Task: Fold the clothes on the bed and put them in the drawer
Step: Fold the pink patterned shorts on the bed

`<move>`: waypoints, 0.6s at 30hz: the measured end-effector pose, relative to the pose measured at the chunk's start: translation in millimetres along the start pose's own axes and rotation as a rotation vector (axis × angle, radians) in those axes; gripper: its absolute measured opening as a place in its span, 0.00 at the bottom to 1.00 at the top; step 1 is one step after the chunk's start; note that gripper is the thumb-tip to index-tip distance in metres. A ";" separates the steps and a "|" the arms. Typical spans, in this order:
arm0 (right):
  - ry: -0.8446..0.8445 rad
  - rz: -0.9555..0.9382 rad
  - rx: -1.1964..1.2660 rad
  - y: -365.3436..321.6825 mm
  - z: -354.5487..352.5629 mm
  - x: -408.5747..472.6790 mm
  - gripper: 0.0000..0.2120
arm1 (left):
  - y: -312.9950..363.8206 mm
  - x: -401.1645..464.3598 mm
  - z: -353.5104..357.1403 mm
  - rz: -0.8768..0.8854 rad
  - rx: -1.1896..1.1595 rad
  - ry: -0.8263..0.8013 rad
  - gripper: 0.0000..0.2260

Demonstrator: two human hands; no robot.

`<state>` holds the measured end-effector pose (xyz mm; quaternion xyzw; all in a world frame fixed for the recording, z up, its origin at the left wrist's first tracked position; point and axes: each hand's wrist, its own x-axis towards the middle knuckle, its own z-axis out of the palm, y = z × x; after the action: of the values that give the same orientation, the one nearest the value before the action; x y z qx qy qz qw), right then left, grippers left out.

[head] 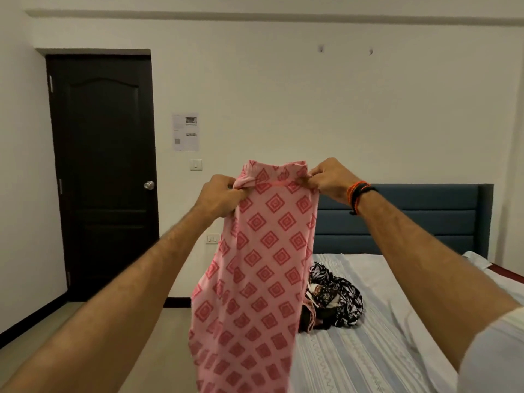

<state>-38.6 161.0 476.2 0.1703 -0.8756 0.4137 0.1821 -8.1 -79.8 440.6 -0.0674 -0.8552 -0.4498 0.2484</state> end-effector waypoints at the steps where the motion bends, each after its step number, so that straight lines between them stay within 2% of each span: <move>1: 0.024 0.005 -0.030 -2.3 0.8 1.6 0.21 | 1.6 1.6 -0.5 0.014 0.046 0.016 0.09; 4: 0.085 0.021 -0.139 -11.3 6.2 -5.1 0.11 | 3.9 2.1 -0.9 0.035 0.170 0.095 0.09; 7: 0.050 0.083 -0.035 -12.2 11.8 -11.5 0.13 | 2.9 -1.0 1.2 0.043 0.202 0.168 0.09; 10: -0.014 0.130 0.243 -19.0 14.5 -18.1 0.13 | 6.2 -5.0 -0.9 0.059 0.126 0.208 0.08; 12: -0.022 0.103 0.337 -26.8 12.9 -22.1 0.12 | 10.8 -7.1 -5.1 0.063 0.035 0.229 0.08; 15: 0.050 0.039 0.384 -35.2 7.3 -23.3 0.14 | 15.4 -7.4 -12.6 0.104 -0.074 0.302 0.10; 18: 0.157 -0.026 0.430 -41.0 1.1 -21.8 0.15 | 18.9 -7.4 -18.4 0.188 -0.123 0.349 0.05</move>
<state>-1.4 138.7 492.7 0.1836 -0.7481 0.6005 0.2146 11.4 -82.7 459.6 -0.0831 -0.7602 -0.4807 0.4291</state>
